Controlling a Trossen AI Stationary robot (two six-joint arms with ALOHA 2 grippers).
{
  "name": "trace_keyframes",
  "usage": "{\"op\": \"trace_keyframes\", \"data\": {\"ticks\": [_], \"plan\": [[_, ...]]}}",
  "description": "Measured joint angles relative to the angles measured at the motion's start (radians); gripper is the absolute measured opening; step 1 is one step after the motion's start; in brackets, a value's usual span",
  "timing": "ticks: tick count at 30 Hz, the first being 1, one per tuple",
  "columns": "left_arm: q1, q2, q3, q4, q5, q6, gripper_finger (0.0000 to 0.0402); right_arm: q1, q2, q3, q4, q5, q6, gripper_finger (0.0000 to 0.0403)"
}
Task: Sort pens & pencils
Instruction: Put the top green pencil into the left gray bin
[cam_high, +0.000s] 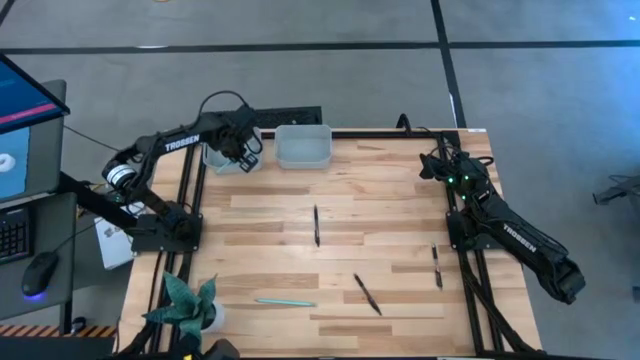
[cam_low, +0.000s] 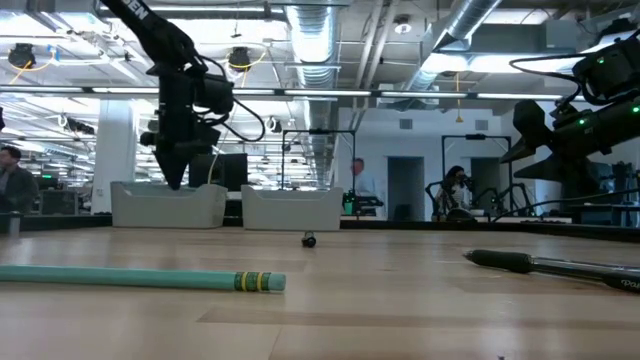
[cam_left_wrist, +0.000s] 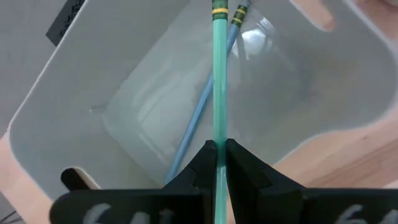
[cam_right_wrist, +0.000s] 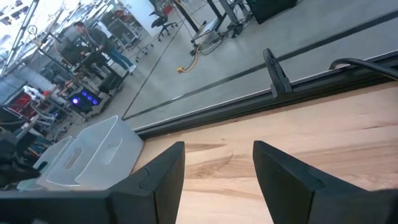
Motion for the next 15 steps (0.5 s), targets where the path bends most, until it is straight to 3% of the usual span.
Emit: {"op": "trace_keyframes", "data": {"ticks": [15], "plan": [[-0.034,0.000,-0.005,-0.004,-0.044,0.253,0.0009,0.000,0.000,0.000,0.000,0.000,0.001,0.0212]]}}
